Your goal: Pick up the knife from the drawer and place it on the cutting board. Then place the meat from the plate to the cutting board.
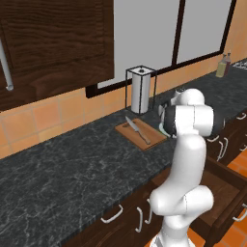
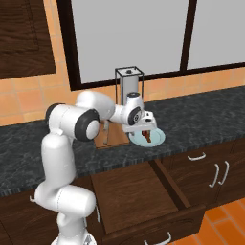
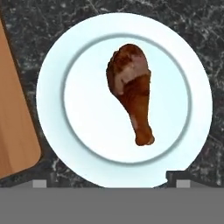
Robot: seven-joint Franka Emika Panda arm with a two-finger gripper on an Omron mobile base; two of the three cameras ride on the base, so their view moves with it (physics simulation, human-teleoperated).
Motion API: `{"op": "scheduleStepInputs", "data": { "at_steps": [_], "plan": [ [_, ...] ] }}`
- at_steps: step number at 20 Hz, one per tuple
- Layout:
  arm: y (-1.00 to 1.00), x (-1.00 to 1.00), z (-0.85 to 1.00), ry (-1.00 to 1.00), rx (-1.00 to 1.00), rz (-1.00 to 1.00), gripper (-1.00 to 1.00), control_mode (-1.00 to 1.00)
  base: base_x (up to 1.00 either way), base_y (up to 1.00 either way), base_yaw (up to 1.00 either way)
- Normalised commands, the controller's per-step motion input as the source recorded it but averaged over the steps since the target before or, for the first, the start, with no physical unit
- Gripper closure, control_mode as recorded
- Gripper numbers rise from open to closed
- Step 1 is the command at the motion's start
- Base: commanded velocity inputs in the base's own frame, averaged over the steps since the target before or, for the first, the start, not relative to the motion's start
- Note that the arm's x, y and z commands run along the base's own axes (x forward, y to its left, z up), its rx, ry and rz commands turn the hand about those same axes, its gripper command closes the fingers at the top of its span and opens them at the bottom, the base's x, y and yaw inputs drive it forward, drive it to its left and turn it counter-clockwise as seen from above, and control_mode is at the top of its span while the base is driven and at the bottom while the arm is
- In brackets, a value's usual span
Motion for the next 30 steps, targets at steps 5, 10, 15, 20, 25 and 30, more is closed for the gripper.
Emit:
{"op": "scheduleStepInputs", "data": {
  "at_steps": [5,10,15,20,25,30],
  "plan": [
    [-0.15,0.52,-0.32,0.0,0.0,0.0,-1.0,-1.0,0.0,0.0,0.0],
    [-0.18,0.6,-0.36,0.02,0.0,0.0,-1.0,-1.0,0.0,0.0,0.0],
    [-0.23,0.37,-0.25,0.0,0.02,0.0,-1.0,-1.0,0.0,0.0,0.0],
    [-0.03,0.07,-0.16,0.0,0.03,0.0,1.0,-1.0,0.0,0.0,0.0],
    [0.11,-0.3,0.0,-0.01,0.05,0.0,1.0,-1.0,0.0,0.0,0.0],
    [0.51,-0.63,0.75,-0.02,0.06,0.04,1.0,-1.0,0.0,0.0,0.0]
  ]
}}
